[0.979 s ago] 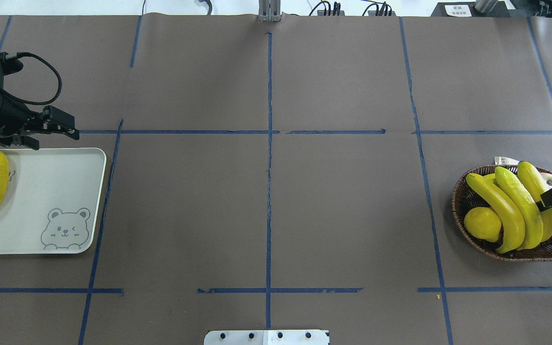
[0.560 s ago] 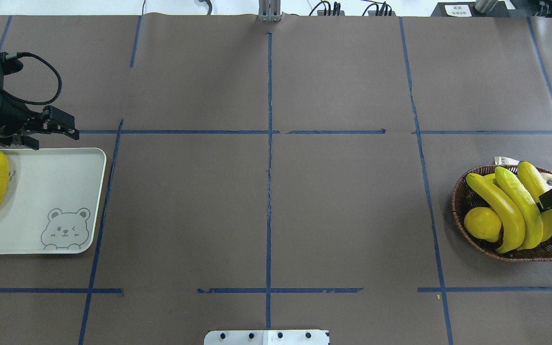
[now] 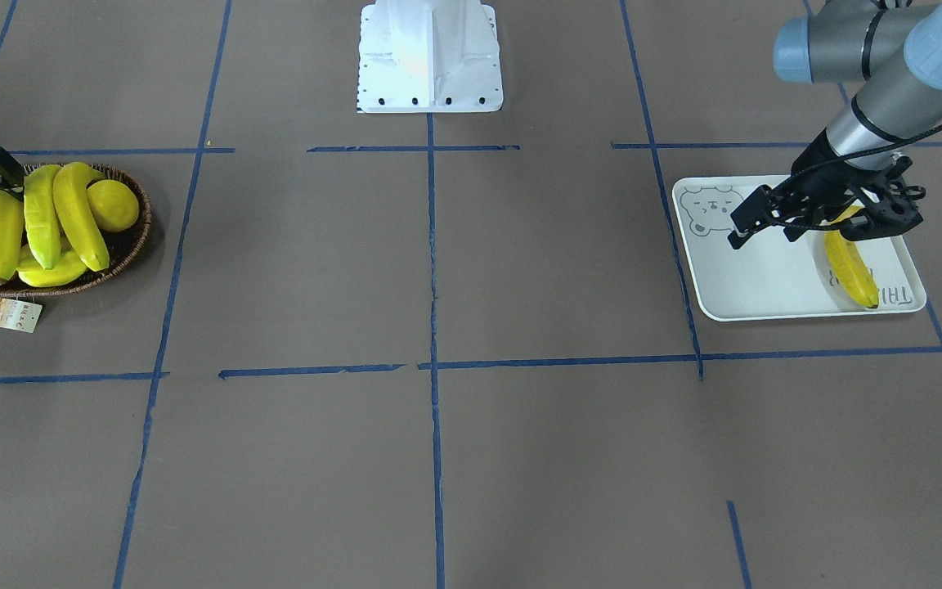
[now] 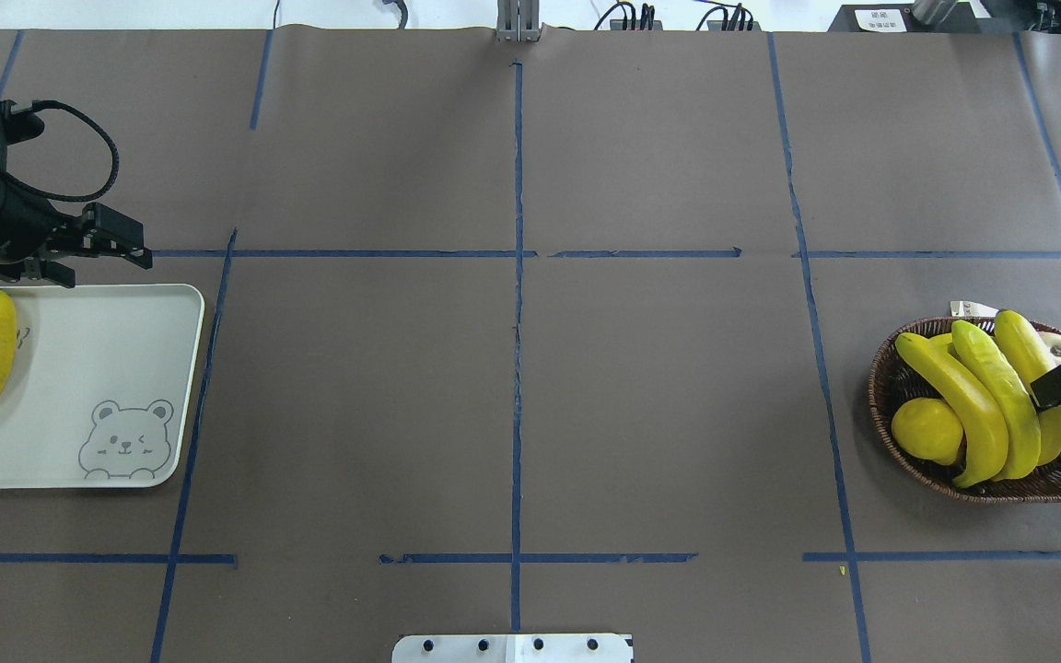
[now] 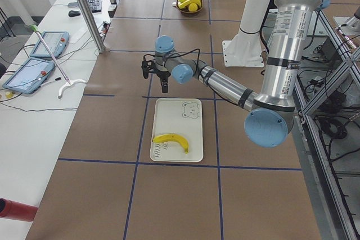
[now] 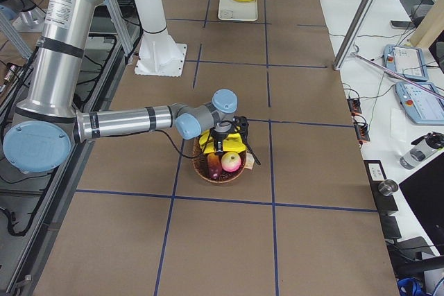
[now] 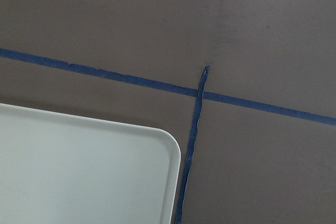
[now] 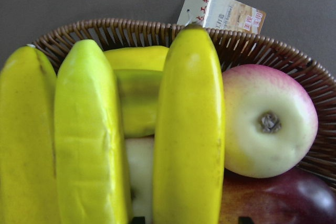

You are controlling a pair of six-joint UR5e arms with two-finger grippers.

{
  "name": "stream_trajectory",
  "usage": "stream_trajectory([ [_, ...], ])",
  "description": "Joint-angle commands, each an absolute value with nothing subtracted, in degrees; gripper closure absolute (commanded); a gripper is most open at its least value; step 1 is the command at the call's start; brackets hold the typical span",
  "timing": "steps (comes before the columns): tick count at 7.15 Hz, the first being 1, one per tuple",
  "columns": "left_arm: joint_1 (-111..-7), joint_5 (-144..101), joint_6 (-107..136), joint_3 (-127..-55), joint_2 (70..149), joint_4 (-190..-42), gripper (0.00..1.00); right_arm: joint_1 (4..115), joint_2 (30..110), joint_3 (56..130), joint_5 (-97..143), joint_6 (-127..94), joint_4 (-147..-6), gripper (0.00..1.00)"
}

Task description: Transfer all bananas from basket to plate

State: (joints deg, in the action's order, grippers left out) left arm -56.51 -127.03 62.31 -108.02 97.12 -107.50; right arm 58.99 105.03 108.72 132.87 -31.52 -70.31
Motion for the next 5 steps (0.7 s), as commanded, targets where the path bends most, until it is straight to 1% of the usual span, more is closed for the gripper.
stream_trajectory([
  [1,-56.5,-127.0,62.3,-108.0,97.1,-107.5,0.01,58.7,105.0,108.7,132.8,-31.5,-70.3,0.47],
  [2,-56.5,-127.0,62.3,-108.0,97.1,-107.5,0.01,58.7,105.0,108.6,132.8,-31.1,-70.2,0.65],
  [3,-56.5,-127.0,62.3,-108.0,97.1,-107.5,0.01,58.8,105.0,108.7,132.8,-30.9,-70.1,0.78],
  [4,-56.5,-127.0,62.2,-108.0,97.1,-107.5,0.01,58.9,105.2,108.7,132.9,-30.7,-68.9,0.88],
  [5,-56.5,-127.1,62.3,-108.0,97.1,-107.5,0.01,59.1,105.7,109.1,132.9,-30.6,-67.8,0.96],
])
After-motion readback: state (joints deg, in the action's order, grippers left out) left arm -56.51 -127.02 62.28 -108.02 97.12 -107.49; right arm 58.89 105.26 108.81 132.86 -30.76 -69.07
